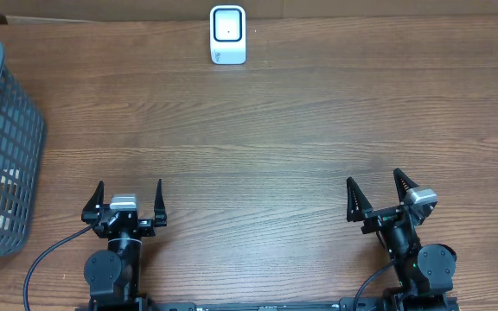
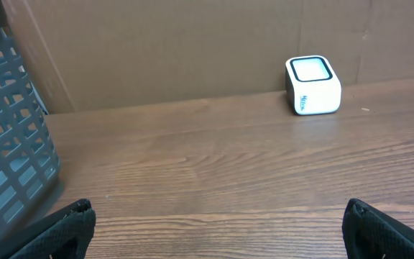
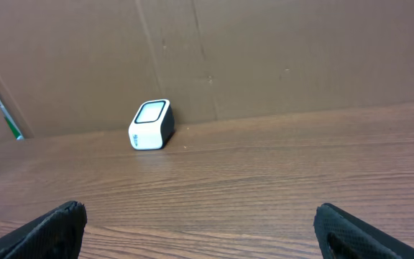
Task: Scan the item barcode
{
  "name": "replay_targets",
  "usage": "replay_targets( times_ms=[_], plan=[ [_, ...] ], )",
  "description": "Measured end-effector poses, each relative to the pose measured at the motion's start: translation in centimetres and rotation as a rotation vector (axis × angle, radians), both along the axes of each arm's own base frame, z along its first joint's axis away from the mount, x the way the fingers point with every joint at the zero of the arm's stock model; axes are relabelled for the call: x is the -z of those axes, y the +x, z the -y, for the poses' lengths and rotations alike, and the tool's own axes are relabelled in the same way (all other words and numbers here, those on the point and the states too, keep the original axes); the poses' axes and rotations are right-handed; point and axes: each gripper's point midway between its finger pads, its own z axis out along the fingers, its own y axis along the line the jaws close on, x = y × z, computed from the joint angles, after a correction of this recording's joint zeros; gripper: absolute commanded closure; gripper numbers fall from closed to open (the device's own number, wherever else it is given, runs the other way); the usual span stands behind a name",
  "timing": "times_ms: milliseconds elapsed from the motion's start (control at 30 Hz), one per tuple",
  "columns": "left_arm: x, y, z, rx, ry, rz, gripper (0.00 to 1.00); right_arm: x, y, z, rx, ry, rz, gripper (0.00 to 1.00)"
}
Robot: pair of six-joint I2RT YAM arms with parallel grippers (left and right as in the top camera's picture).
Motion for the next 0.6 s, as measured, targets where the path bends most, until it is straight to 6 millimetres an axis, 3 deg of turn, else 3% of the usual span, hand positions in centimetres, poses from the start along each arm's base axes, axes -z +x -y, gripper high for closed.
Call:
replay_targets(
  times_ms=[467, 600],
  plan=[
    [0.0, -0.1, 0.4, 0.019, -0.063, -0.008, 0.0, 0.0, 0.0, 0.0, 0.0, 0.0, 0.0, 0.0],
    [-1.1, -0.3, 0.7, 0.029, -0.084, -0.029, 0.0, 0.0, 0.0, 0.0, 0.0, 0.0, 0.0, 0.0]
  ],
)
